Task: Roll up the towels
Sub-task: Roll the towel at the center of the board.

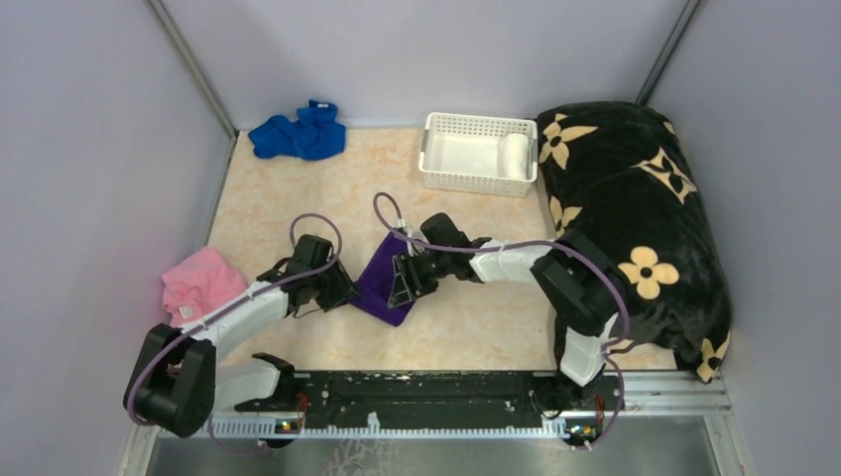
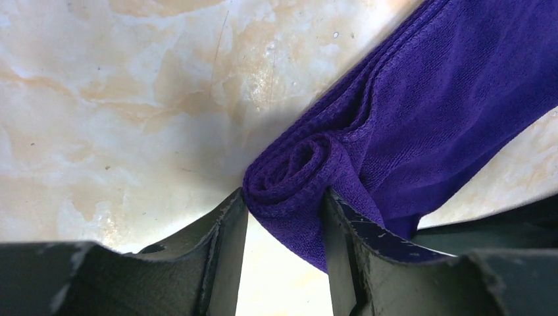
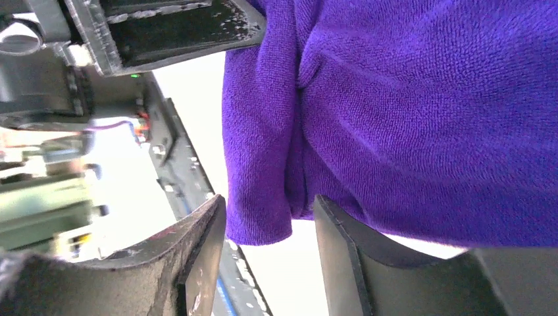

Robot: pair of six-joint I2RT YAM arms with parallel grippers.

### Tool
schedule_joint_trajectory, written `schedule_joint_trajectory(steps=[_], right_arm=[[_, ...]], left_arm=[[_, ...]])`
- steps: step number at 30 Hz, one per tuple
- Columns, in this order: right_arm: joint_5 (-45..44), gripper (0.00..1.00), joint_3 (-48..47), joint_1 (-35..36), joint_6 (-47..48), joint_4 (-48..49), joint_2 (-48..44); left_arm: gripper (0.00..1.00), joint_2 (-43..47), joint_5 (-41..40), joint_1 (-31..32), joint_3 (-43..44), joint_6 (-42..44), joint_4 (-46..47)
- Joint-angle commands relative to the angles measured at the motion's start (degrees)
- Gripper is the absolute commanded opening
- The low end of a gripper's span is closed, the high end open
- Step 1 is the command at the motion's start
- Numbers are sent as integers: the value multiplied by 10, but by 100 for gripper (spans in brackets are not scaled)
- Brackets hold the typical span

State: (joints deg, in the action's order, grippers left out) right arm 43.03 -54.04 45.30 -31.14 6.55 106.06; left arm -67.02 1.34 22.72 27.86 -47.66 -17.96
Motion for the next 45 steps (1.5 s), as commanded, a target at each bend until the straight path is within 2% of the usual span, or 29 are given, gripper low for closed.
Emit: schedule_joint_trajectory(steps=[1,7,15,28,31,36,39,45], right_arm=[[-214,53,-53,54,154,-171,-103],[-407,53,-89,164,233,-228,-147],[-574,50,-119,268,283,-197,-96],[-660,50,-122,290,305,-201,10],[-653,46,-109,290,305,-200,17],[-620,20,-97,286,297,-205,18],[-499,8,-86,261,282,-193,-7],[-219,5,-73,178,222,-144,-42]], left_arm=[[51,-17,-19,-5,12,19,3],[52,-28,-15,-4,17,21,-1],[52,-32,-13,-5,18,21,-1],[53,-39,-7,-4,19,24,8],[54,-42,-5,-4,21,26,12],[58,-25,-6,-4,33,26,5],[61,15,-21,-4,38,23,-12],[64,126,-62,-6,34,19,-65]])
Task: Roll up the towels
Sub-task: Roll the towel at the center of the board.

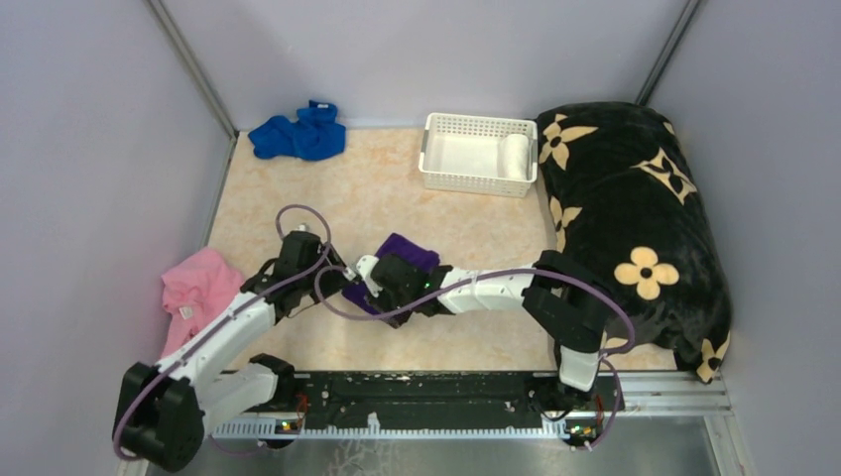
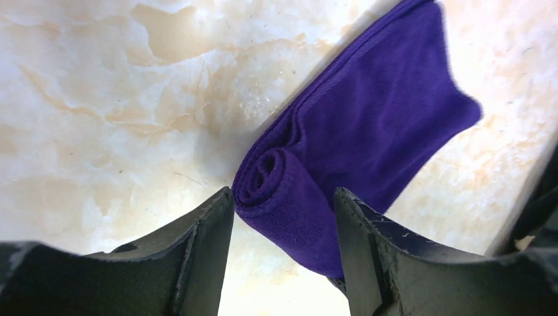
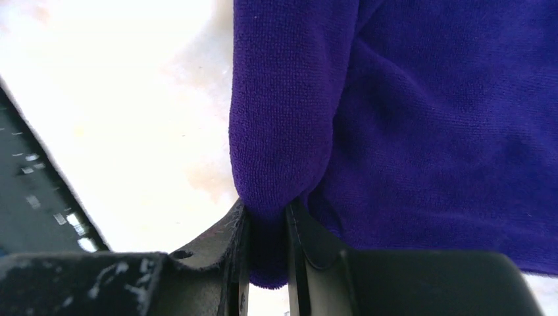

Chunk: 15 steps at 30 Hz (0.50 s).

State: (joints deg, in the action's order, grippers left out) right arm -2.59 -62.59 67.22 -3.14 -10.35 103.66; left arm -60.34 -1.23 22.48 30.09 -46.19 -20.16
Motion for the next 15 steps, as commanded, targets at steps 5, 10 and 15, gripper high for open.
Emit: schedule_joint_trajectory(steps=[5,10,15], right_arm=[[422,5,32,-117,-151,100,7],[539,5,41,-176,-230,172,63],[574,6,40,-206,-267,207,114]], left_arm=[[65,119,-29,-4,3,2,-88],[65,141,32,-4,-29,-7,-61],[65,105,56,-4,-44,-10,-5]])
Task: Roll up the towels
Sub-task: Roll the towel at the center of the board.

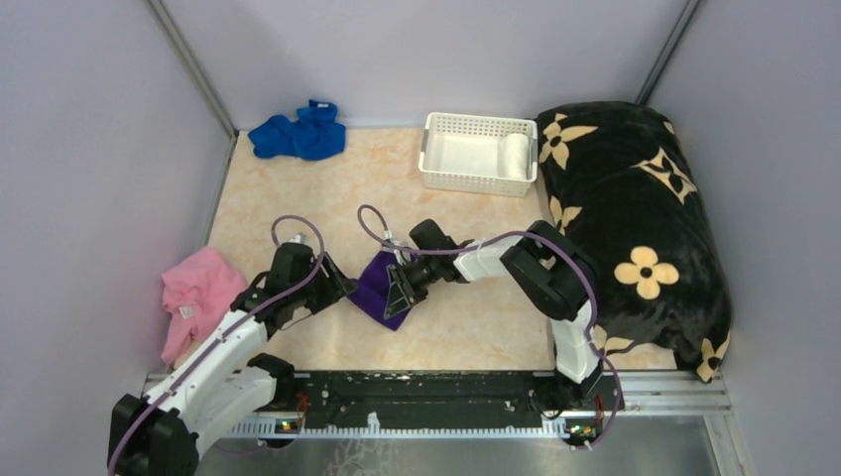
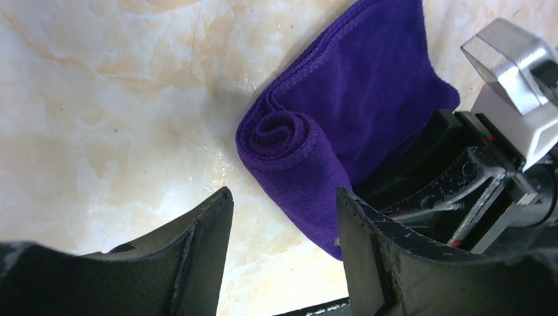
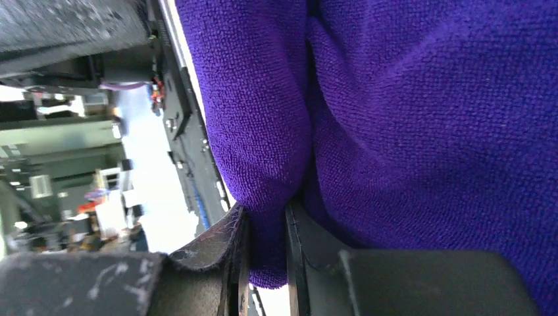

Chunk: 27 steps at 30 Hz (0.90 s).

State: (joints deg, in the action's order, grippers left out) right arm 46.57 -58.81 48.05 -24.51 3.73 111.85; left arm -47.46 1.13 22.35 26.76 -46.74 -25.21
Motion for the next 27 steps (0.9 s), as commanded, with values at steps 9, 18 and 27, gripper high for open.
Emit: schedule_joint_trajectory(steps=[9,18,27], right_arm=[[33,19,-29,-24,-7,-22,32],[-204,50,-39,19,112,-158,-125],[-542,57,-38,179,235,-157,-203]], left_arm=[[62,-148,12,-3,11,7,90],[60,-197,-22,-3,-10,-9,73],[59,-209,-17,-3,1,-1,68]])
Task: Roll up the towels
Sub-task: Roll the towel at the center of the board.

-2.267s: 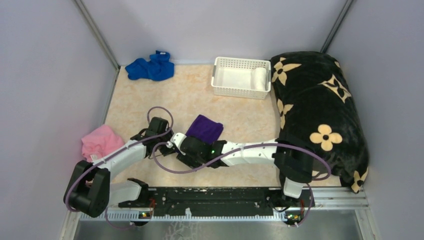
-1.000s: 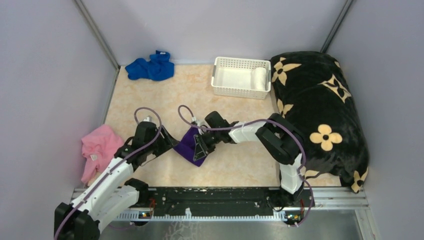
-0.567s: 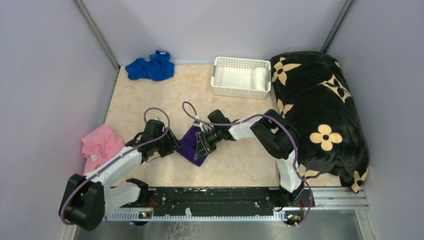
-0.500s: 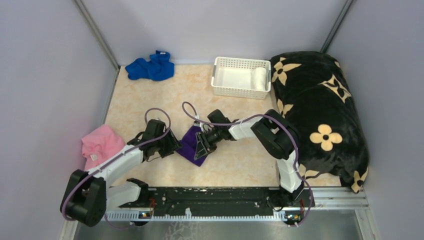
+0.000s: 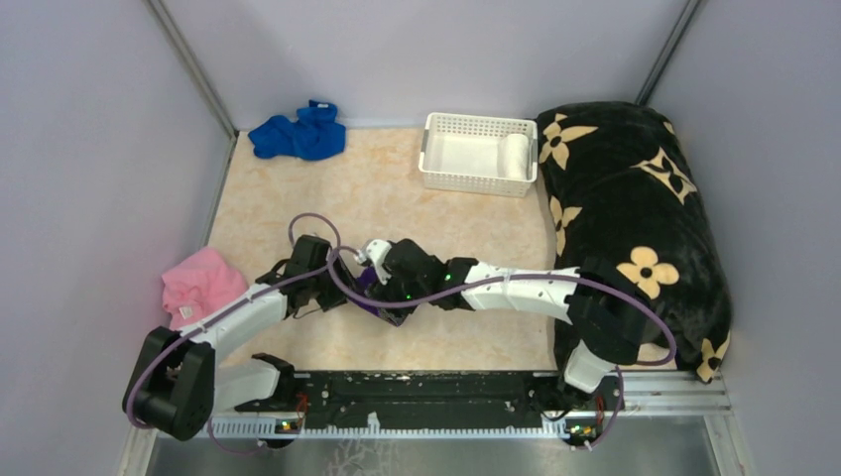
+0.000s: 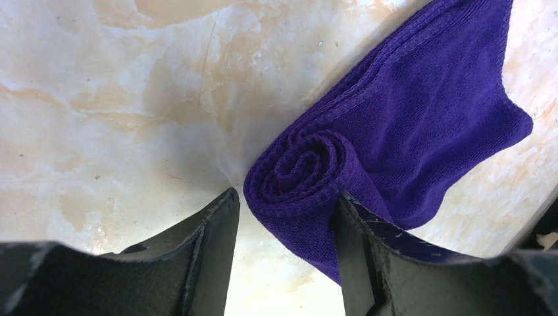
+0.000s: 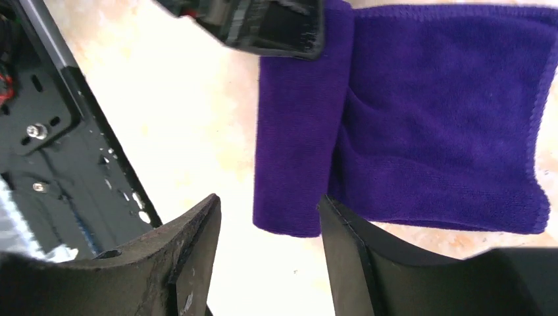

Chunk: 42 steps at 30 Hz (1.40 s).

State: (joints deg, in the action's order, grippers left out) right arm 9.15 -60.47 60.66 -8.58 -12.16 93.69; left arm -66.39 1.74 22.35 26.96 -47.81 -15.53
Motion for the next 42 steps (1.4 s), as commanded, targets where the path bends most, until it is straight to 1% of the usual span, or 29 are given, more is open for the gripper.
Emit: schedule_joint_trajectory(steps=[1,5,7,13,18,20,24,27,30,33,36,39,41,42], right_arm=[[-183,57,-22,70,84,10,-18],[-225,57,-25,106,105,36,4],[-236,57,-29,113,112,41,34],[-250,55,-31,118,123,49,98],[-267,52,-33,119,128,34,133],[-267,49,-31,119,129,32,142],[-231,35,-30,113,126,22,149],[-117,25,-25,84,103,22,131],[42,19,-13,38,63,42,99],[183,17,-13,-11,20,55,99],[310,16,-12,-59,-32,87,119],[410,16,-2,-102,-108,145,151],[456,16,-1,-127,-161,175,178],[473,16,-4,-135,-173,182,191]], left_arm=[[59,-20,-22,-3,-2,9,-28],[60,-21,-18,-3,-3,8,-25],[60,-22,-17,-3,-4,8,-24],[60,-33,-6,-4,-3,10,-16],[61,-32,-1,-3,2,13,-14],[63,-27,5,-3,4,14,-13],[65,2,9,-3,12,12,-24],[66,42,5,-4,15,10,-44],[67,85,10,-4,11,2,-58],[68,128,7,-5,9,-4,-84],[68,173,1,-5,3,-10,-99],[68,206,3,-4,-13,-15,-97],[69,209,9,-4,-23,-17,-88],[69,206,12,-4,-27,-19,-80]])
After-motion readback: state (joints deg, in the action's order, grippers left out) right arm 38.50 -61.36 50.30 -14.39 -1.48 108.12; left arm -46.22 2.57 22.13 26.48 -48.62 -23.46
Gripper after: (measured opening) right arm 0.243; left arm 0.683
